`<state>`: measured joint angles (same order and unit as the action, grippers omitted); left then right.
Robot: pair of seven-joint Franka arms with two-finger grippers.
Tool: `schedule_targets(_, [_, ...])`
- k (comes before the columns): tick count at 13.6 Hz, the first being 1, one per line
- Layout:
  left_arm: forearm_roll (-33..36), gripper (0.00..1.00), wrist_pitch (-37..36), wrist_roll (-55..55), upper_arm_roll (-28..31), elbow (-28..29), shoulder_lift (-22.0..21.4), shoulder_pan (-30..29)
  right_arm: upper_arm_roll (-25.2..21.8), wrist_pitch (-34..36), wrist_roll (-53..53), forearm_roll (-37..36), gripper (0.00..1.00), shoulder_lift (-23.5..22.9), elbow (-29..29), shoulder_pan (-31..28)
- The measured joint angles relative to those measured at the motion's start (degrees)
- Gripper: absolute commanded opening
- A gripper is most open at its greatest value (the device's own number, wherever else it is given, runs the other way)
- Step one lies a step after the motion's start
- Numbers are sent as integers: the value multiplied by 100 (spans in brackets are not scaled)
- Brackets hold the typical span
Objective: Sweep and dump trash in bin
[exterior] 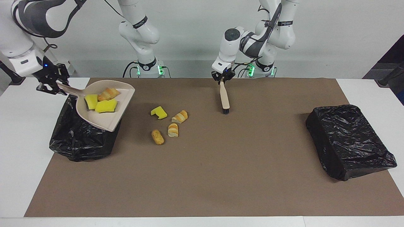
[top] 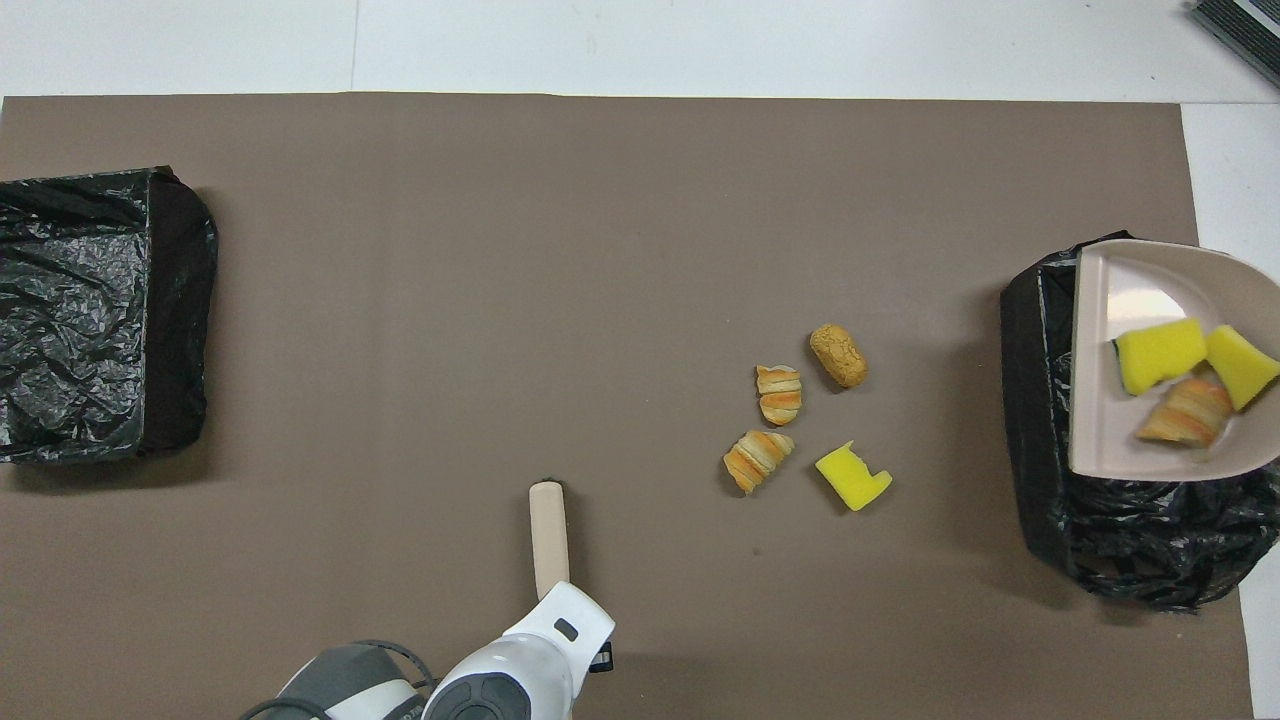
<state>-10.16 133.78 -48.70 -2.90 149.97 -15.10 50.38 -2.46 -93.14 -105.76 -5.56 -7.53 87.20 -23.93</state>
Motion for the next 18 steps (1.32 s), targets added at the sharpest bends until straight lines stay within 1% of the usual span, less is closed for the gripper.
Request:
schedule_targets(1, [0, 100, 6, -5, 9, 2, 0, 0, -1, -260, -249, -279, 0, -70, -64, -69])
schedule_targets(2, [-1, 100, 6, -13, 19, 2, 0, 0, -2, -492, -376, -662, 0, -103, -75, -97])
schedule_targets(3, [-1, 100, 5, -22, 36, 2, 0, -2, 13, -667, -389, -1211, 0, -116, -41, -76])
schedule_targets(5, [-1, 100, -38, -22, 76, -22, 0, -70, 48, -991, -58, -2287, 0, -103, 163, 141])
schedule_targets(6, [-1, 100, -172, -14, 103, -117, 0, -190, 58, -1117, 260, -2781, 0, -49, 387, 389])
schedule_targets(8, [-1, 100, -597, 5, 137, -476, -4, -489, 83, -1283, 805, -3351, 0, 136, 895, 792])
schedule_targets(10, [-1, 100, -1037, 21, 156, -927, -12, -789, 101, -1365, 963, -3505, 0, 281, 1237, 887])
schedule_targets(11, [-1, 100, -1248, 36, 168, -1136, -18, -926, 101, -1369, 963, -3523, 0, 320, 1292, 891])
schedule_targets(12, [-1, 100, -1467, 108, 175, -1339, -22, -1088, 101, -1369, 963, -3533, 0, 344, 1306, 899])
schedule_targets(14, [0, 100, -1916, 613, 187, -1725, -27, -1515, 105, -1326, 963, -3741, 0, 404, 1288, 981])
schedule_targets(15, [0, 100, -2063, 930, 193, -1872, -27, -1766, 109, -1204, 962, -3875, 0, 439, 1224, 1081])
schedule_targets(18, [5, 100, -2409, 1913, 208, -2247, -20, -2579, 131, -732, 963, -3975, 0, 558, 1032, 1401])
